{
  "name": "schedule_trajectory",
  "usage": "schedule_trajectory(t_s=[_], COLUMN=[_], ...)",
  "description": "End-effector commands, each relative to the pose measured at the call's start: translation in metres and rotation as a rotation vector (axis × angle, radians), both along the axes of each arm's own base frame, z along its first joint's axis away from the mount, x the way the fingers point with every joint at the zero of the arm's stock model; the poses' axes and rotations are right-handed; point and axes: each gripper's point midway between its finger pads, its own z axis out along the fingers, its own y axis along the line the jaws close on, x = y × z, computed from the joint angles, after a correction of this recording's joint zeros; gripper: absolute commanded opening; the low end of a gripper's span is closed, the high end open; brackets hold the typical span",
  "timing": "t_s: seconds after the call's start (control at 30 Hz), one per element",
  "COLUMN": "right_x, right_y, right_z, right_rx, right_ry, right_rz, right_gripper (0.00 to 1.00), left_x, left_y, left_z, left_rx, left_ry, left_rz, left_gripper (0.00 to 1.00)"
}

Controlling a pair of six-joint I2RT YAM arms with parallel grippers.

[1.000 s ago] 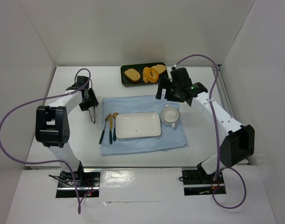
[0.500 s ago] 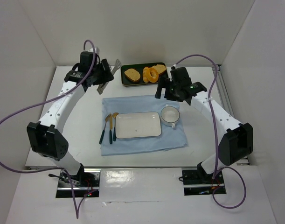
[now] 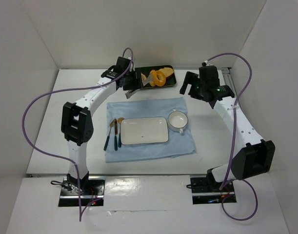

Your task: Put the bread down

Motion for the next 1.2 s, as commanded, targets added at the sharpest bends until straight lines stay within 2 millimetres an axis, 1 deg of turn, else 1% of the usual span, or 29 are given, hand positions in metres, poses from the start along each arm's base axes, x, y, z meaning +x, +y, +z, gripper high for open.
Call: schedule_trajectory(t_s=[0.0,0.03,0.07,0.1,0.13,0.17,0.23,0.27,0.3,0.37,0.4,0.43,0.47,0.53,0.57,0.6,0.63,0.67,0.7,0.73,0.8,0.83,0.87,0.97,1.0,1.03,1.1,1.13,1.17], right_x=[0.002,0.004,0.004,0.005,0.004,0.005,0.006,0.006,0.006,0.008,0.008,0.008,0.008,0.009,0.009,0.009,0.009,0.01,0.01,0.012,0.012,0.013,0.013,0.014,0.016,0.015,0.014,0.014,0.015], right_y=[-0.002,-0.006,-0.004,-0.008,-0.006,-0.01,-0.008,-0.008,-0.007,-0.011,-0.011,-0.009,-0.009,-0.009,-0.011,-0.011,-0.011,-0.01,-0.009,-0.008,-0.007,-0.01,-0.01,-0.01,-0.009,-0.01,-0.008,-0.008,-0.008], right_z=[0.014,0.016,0.016,0.016,0.016,0.016,0.013,0.013,0.013,0.009,0.009,0.009,0.009,0.006,0.006,0.006,0.006,0.002,0.002,0.004,0.0,0.0,0.0,-0.003,-0.001,-0.006,-0.006,-0.006,-0.009], right_rx=[0.006,0.008,0.014,0.014,0.02,0.02,0.023,0.023,0.031,0.029,0.029,0.034,0.034,0.032,0.039,0.04,0.04,0.038,0.043,0.045,0.049,0.049,0.049,0.054,0.056,0.054,0.06,0.06,0.058], right_ry=[-0.046,-0.056,-0.055,-0.055,-0.054,-0.054,-0.044,-0.044,-0.042,-0.034,-0.034,-0.032,-0.032,-0.023,-0.022,-0.022,-0.022,-0.011,-0.01,-0.019,-0.009,-0.009,-0.009,0.001,-0.009,0.001,0.002,0.002,0.011], right_rz=[0.01,0.0,0.007,-0.002,0.006,-0.003,0.004,0.004,-0.001,-0.011,-0.011,-0.003,-0.003,-0.003,-0.003,-0.003,-0.003,-0.003,0.004,0.004,0.011,0.002,0.002,-0.004,-0.004,-0.004,0.003,0.003,0.003], right_gripper=[1.0,1.0,1.0,1.0,1.0,1.0,1.0,1.0,1.0,1.0,1.0,1.0,1.0,1.0,1.0,1.0,1.0,1.0,1.0,1.0,1.0,1.0,1.0,1.0,1.0,1.0,1.0,1.0,1.0], left_x=[0.026,0.031,0.035,0.036,0.041,0.042,0.048,0.049,0.052,0.059,0.06,0.062,0.063,0.064,0.064,0.068,0.067,0.068,0.068,0.069,0.068,0.068,0.072,0.071,0.072,0.073,0.072,0.072,0.073], left_y=[-0.014,-0.016,-0.018,-0.02,-0.022,-0.025,-0.027,-0.029,-0.026,-0.029,-0.026,-0.027,-0.027,-0.029,-0.029,-0.025,-0.026,-0.026,-0.026,-0.026,-0.028,-0.028,-0.023,-0.025,-0.025,-0.026,-0.027,-0.029,-0.03], left_z=[0.034,0.04,0.034,0.032,0.038,0.038,0.032,0.039,0.029,0.027,0.027,0.022,0.016,0.014,0.009,0.01,0.01,0.004,0.004,-0.001,-0.001,-0.001,-0.006,-0.006,-0.012,-0.01,-0.01,-0.015,-0.011], left_rx=[-0.052,-0.058,-0.055,-0.058,-0.064,-0.07,-0.071,-0.081,-0.08,-0.083,-0.096,-0.095,-0.092,-0.097,-0.094,-0.096,-0.101,-0.098,-0.098,-0.095,-0.1,-0.101,-0.1,-0.106,-0.103,-0.112,-0.118,-0.121,-0.13], left_ry=[-0.124,-0.14,-0.133,-0.133,-0.149,-0.148,-0.148,-0.16,-0.143,-0.152,-0.146,-0.143,-0.134,-0.131,-0.122,-0.131,-0.129,-0.119,-0.119,-0.11,-0.108,-0.108,-0.107,-0.105,-0.095,-0.101,-0.099,-0.088,-0.093], left_rz=[-0.037,-0.037,-0.037,-0.055,-0.055,-0.063,-0.063,-0.071,-0.069,-0.069,-0.064,-0.064,-0.063,-0.071,-0.07,-0.062,-0.069,-0.068,-0.068,-0.068,-0.075,-0.075,-0.066,-0.075,-0.074,-0.069,-0.077,-0.084,-0.079], left_gripper=[0.69,0.69,0.69,0.69,0.69,0.69,0.69,0.69,0.69,0.7,0.7,0.7,0.7,0.7,0.7,0.7,0.7,0.7,0.7,0.7,0.7,0.7,0.7,0.7,0.7,0.7,0.7,0.7,0.69])
